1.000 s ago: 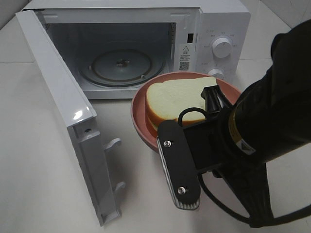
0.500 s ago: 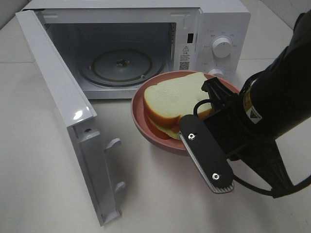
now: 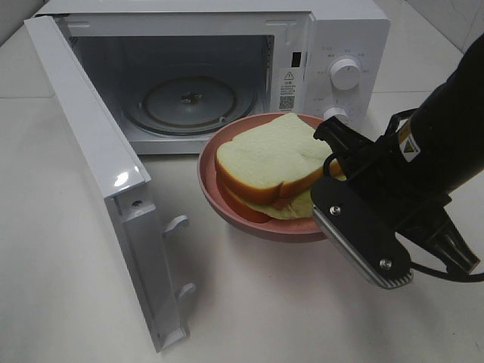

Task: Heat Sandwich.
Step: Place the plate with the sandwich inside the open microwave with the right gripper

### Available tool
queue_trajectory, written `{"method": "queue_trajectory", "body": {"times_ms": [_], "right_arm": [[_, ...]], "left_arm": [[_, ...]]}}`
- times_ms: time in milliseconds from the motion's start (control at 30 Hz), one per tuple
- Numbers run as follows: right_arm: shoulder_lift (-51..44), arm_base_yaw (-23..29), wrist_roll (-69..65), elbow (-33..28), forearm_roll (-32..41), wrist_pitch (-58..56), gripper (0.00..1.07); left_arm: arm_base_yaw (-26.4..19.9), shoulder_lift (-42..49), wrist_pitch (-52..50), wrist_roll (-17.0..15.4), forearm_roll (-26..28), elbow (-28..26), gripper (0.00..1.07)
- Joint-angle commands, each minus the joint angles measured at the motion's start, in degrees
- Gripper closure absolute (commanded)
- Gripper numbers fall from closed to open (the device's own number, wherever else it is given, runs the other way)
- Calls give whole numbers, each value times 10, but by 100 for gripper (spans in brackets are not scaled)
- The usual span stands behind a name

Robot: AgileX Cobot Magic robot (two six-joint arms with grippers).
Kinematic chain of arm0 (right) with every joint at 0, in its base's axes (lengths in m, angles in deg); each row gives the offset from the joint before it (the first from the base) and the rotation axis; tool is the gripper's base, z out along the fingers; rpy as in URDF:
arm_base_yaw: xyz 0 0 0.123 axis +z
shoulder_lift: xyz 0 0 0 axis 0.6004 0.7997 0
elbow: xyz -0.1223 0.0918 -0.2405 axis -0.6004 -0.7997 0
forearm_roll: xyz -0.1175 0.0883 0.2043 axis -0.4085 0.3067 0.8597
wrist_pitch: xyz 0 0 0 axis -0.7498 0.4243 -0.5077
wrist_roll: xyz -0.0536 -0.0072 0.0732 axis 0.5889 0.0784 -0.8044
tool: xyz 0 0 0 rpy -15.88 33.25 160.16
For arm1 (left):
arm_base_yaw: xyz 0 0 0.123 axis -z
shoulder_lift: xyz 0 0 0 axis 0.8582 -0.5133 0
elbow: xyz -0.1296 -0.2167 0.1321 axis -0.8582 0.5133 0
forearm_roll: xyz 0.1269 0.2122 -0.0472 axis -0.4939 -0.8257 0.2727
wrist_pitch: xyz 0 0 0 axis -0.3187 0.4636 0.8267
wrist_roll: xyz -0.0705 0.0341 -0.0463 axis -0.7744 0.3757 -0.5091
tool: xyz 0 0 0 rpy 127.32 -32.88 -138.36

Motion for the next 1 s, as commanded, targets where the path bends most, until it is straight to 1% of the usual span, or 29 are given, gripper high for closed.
{"method": "queue_trajectory", "body": {"times_ms": [33, 567, 667, 867, 1000], "right_arm": [[-4, -19, 53, 0, 22, 17, 107], [14, -18, 71, 8, 29, 53, 107], [28, -18, 77, 26, 43, 54, 107], [46, -18, 78, 52, 43, 56, 107], [70, -17, 91, 71, 68, 57, 107]], "left_arm": [[-2, 17, -3, -1, 5, 1, 5], [-2, 17, -3, -1, 5, 1, 5], [-2, 17, -3, -1, 5, 1, 5], [-2, 17, -3, -1, 5, 1, 5], [-2, 17, -3, -1, 5, 1, 5]]}}
